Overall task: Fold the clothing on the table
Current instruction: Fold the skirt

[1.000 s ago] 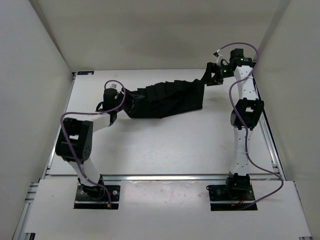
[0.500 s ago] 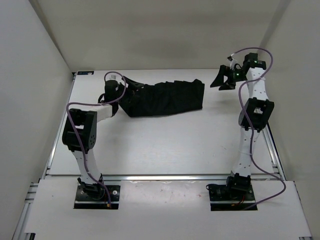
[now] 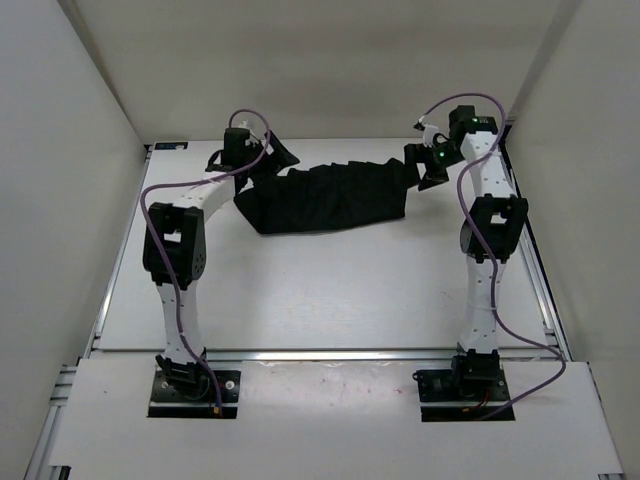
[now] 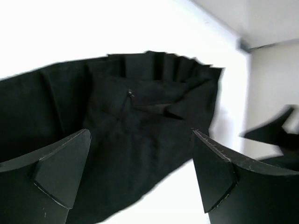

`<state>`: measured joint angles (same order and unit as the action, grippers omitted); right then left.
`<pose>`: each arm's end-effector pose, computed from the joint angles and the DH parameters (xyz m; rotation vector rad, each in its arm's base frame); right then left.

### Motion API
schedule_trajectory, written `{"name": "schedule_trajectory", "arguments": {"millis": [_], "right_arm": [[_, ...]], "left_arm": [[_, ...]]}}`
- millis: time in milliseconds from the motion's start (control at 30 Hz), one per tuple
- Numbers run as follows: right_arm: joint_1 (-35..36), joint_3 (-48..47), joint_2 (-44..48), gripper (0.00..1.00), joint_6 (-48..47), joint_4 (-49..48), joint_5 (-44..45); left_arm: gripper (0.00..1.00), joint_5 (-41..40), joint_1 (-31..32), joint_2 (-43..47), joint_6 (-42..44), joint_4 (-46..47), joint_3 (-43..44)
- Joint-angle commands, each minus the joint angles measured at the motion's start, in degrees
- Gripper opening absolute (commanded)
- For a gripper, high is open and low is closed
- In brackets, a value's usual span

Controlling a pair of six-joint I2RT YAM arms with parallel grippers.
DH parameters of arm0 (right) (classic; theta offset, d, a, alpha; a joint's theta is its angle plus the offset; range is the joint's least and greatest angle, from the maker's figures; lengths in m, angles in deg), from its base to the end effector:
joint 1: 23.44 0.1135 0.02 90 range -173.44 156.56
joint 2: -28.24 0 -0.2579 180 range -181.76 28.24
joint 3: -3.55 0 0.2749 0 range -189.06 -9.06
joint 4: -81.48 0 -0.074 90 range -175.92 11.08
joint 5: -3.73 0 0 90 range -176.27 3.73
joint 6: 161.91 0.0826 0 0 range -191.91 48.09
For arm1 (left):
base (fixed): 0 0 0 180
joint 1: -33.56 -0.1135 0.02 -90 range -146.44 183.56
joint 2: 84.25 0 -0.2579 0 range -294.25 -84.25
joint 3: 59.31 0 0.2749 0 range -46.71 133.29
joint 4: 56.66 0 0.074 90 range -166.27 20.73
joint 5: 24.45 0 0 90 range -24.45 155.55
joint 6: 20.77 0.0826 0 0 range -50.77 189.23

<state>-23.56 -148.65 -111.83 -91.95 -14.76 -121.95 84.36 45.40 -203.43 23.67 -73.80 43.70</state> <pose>0.5311 0.0471 0.2029 -0.5882 2.5601 0.7570 0.5201 -0.1362 0.1785 -0.4618 2.2195 -0.9130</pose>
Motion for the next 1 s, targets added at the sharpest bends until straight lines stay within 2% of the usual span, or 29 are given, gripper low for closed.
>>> {"name": "schedule_trajectory", "arguments": {"millis": [0,133,267,467,733,833,867,967], "right_arm": [[-0.84,0.46,6.74,0.99,-0.98,0.92,3.07],[-2.25,-0.43,8.14,0.99,-0.36,1.62,1.76],[-3.39,3.87,11.48,0.99,-0.79,1.53,1.32],[-5.67,6.43,14.12,1.0,-1.15,1.88,0.61],[-7.35,7.75,14.65,0.99,-0.97,1.97,0.44],[-7.26,7.84,15.0,0.99,-0.54,1.97,0.61],[-7.0,8.1,14.83,0.99,-0.45,1.8,0.96],[-7.17,8.28,15.17,0.99,-0.36,1.79,1.05]], "left_arm": [[0.98,-4.82,2.14,-0.27,13.02,-12.34,5.56],[0.99,-10.97,3.98,-0.09,21.98,-14.43,8.37],[0.99,-16.77,7.05,-4.3,33.58,-21.19,17.05],[0.99,-18.63,6.97,-10.01,37.38,-25.08,22.88],[0.97,-20.66,6.18,-10.9,38.53,-24.29,20.77],[0.89,-20.57,6.18,-12.66,38.61,-24.73,22.78],[0.83,-19.96,6.27,-12.92,38.36,-24.73,23.05],[0.51,-19.77,6.54,-13.54,38.27,-24.55,23.93]]}}
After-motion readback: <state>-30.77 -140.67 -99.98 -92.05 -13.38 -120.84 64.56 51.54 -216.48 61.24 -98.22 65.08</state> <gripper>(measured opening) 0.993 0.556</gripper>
